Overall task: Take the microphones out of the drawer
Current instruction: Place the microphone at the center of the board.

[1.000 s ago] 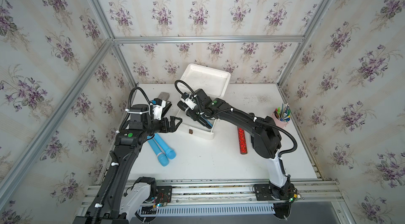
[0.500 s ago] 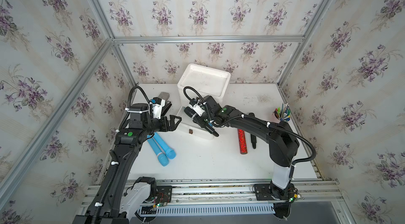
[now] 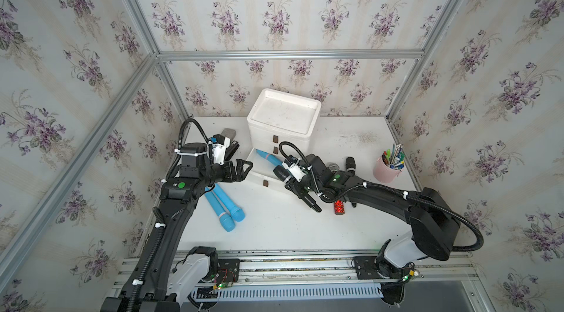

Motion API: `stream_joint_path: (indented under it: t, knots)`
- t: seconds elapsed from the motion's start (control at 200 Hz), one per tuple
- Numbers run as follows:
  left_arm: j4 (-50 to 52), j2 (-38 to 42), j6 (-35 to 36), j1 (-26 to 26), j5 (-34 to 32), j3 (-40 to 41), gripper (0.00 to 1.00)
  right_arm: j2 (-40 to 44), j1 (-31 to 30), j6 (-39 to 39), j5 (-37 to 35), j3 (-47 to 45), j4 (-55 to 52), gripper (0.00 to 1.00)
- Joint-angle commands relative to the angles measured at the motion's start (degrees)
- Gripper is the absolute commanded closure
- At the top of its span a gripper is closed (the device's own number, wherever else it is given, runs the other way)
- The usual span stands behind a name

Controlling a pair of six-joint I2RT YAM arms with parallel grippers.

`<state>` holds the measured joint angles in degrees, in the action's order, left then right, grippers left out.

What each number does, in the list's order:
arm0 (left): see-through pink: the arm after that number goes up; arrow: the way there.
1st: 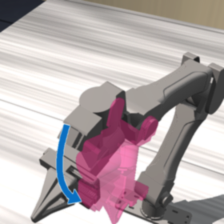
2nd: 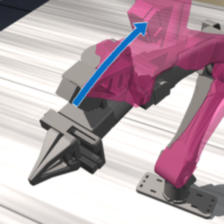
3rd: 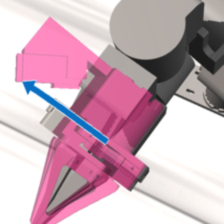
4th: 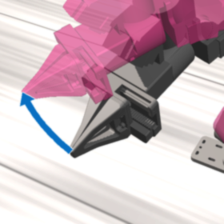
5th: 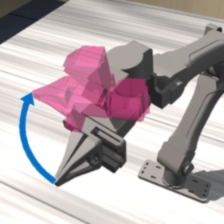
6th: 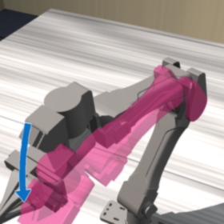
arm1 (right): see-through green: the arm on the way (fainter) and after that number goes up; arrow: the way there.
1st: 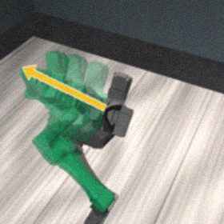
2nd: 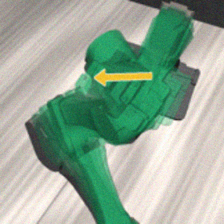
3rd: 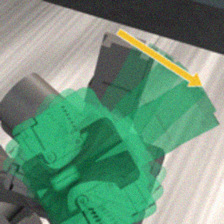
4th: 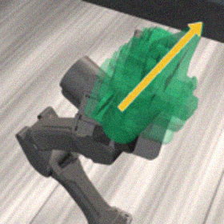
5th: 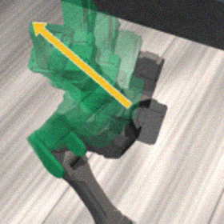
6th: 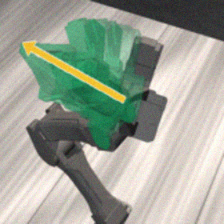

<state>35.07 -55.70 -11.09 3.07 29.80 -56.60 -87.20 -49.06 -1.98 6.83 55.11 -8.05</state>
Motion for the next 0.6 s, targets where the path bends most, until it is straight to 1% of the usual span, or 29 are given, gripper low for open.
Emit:
stream_joint_path:
  t: [0.0, 0.25, 0.36, 0.42, 0.515, 0.594]
  knots:
    - [-1.1, 0.2, -0.1, -0.1, -0.8, -0.2, 0.01, 2.4, 0.1, -4.0, -2.4, -2.9, 3.6, 1.00]
    - [-1.1, 1.0, -0.4, -0.1, -1.2, 0.2, 0.01, 6.4, 0.1, -10.0, -6.5, -10.1, 3.8, 1.00]
    - [-1.1, 1.1, -0.7, -0.1, -1.1, 0.3, 0.01, 7.7, 0.1, -11.8, -8.9, -11.5, 3.0, 1.00]
    - [-1.1, 1.1, -0.7, 0.0, -1.1, 0.3, 0.01, 8.1, 0.2, -14.9, -11.0, -12.3, 2.8, 1.00]
    - [-1.1, 1.0, -0.8, -0.1, -1.1, 0.2, 0.01, 8.1, 0.3, -16.7, -12.0, -12.0, 1.7, 1.00]
    - [-1.1, 1.0, -0.9, -0.1, -1.1, 0.2, 0.01, 8.2, 0.3, -18.7, -14.7, -12.1, 0.9, 1.00]
